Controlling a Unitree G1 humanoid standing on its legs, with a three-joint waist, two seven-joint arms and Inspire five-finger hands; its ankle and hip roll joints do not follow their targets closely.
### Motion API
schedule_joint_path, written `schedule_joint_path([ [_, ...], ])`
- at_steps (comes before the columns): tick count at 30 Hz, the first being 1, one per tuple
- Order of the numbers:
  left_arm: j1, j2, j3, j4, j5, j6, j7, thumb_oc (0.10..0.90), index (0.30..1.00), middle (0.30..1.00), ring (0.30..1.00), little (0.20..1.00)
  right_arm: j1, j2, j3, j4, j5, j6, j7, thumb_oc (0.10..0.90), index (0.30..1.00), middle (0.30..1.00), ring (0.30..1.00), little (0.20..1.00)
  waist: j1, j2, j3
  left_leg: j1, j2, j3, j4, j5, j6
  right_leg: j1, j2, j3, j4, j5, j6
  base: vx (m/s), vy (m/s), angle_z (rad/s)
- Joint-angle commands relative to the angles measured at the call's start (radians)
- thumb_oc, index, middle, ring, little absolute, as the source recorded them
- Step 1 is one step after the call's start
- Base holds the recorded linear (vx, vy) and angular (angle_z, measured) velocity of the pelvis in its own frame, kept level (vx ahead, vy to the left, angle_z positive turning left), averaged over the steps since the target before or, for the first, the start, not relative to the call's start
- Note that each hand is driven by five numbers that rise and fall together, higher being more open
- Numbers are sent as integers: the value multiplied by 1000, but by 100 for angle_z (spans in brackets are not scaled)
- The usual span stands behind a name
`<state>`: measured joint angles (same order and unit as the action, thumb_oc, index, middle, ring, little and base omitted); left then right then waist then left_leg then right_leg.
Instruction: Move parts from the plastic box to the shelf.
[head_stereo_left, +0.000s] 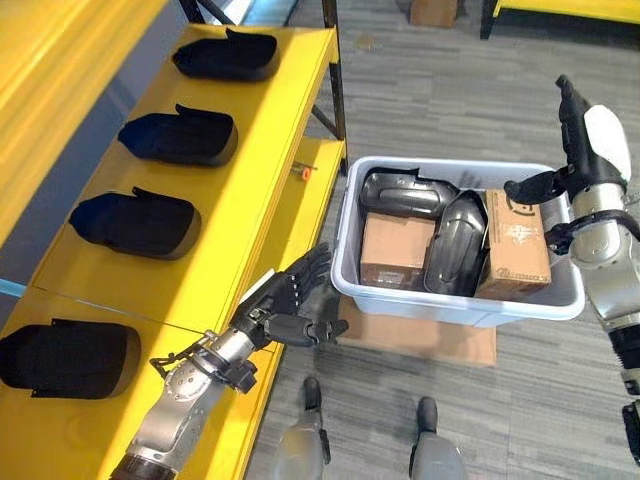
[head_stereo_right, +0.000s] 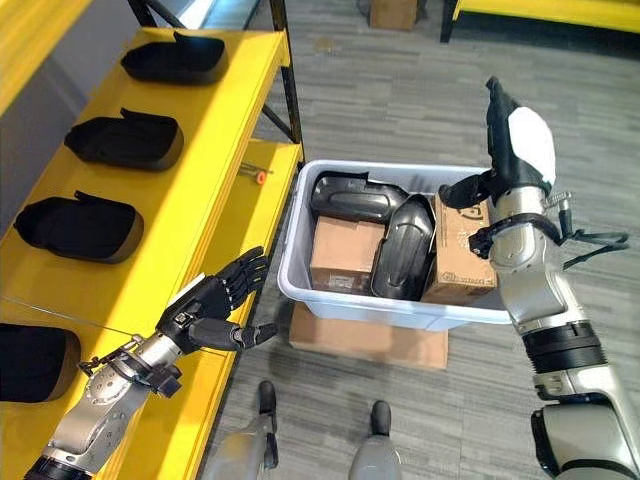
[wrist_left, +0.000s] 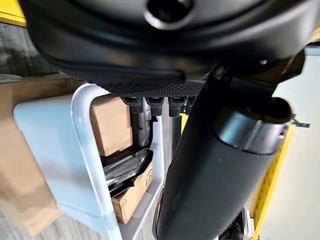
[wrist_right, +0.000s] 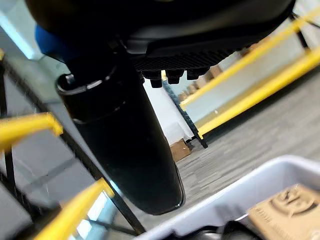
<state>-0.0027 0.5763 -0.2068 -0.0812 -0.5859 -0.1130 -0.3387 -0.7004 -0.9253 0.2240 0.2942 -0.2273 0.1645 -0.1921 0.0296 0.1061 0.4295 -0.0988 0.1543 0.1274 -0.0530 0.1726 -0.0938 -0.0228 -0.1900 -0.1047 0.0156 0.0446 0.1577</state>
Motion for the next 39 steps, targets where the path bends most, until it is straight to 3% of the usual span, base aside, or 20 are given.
schedule_joint_path([
  [1, -92, 31, -16, -103, -60, -128, 1, 900, 1000, 1000, 1000, 1000, -223, -90, 31, 11, 70, -16, -32, 900, 1000, 1000, 1000, 1000, 13, -13, -5, -51, 1, -68, 119, -147, 6, -121, -4, -71, 233, -172, -98, -95, -9, 0],
  [5, -107, 27, -23, -112, -69, -130, 18, 900, 1000, 1000, 1000, 1000, -234, -60, 11, 51, 186, 68, -30, 900, 1000, 1000, 1000, 1000, 3, 10, 43, -89, -3, -68, 143, -147, 10, -184, -7, -54, 296, -190, -107, -59, 4, 0],
  [13, -128, 8, -35, -128, -69, -112, 37, 900, 1000, 1000, 1000, 1000, -231, 5, -20, 103, 245, 135, -17, 900, 1000, 1000, 1000, 1000, -9, 37, 90, -133, -12, -58, 172, -151, 17, -261, -11, -30, 370, -211, -116, -12, -3, -1],
  [14, -132, 5, -40, -127, -61, -110, 39, 900, 1000, 1000, 1000, 1000, -223, 25, -28, 99, 298, 163, -18, 900, 1000, 1000, 1000, 1000, -13, 42, 90, -153, -12, -53, 178, -152, 18, -288, -11, -24, 385, -214, -117, -18, -20, -9],
  [28, -123, -12, -56, -154, -51, -114, 77, 900, 1000, 1000, 1000, 1000, -137, 106, -109, 63, 401, 193, -128, 900, 1000, 1000, 1000, 1000, -47, 68, 91, -241, -5, -8, 175, -149, 22, -431, -4, 25, 418, -210, -116, -20, -2, -10],
  [34, -120, -20, -58, -156, -46, -113, 88, 900, 1000, 1000, 1000, 1000, -86, 159, -157, 17, 515, 197, -203, 900, 1000, 1000, 1000, 1000, -64, 69, 91, -248, 1, 8, 167, -147, 22, -452, 0, 43, 415, -205, -114, -6, 4, -5],
  [37, -120, -24, -59, -153, -48, -121, 93, 900, 1000, 1000, 1000, 1000, -71, 178, -174, 12, 469, 186, -186, 900, 1000, 1000, 1000, 1000, -70, 73, 91, -249, 2, 13, 162, -147, 23, -459, 0, 50, 412, -203, -112, -6, 8, -8],
  [39, -127, -30, -67, -144, -42, -125, 97, 900, 1000, 1000, 1000, 1000, -82, 176, -161, 0, 346, 189, -166, 900, 1000, 1000, 1000, 1000, -71, 76, 91, -253, 2, 17, 164, -146, 24, -467, -2, 53, 417, -202, -112, -9, 6, -7],
])
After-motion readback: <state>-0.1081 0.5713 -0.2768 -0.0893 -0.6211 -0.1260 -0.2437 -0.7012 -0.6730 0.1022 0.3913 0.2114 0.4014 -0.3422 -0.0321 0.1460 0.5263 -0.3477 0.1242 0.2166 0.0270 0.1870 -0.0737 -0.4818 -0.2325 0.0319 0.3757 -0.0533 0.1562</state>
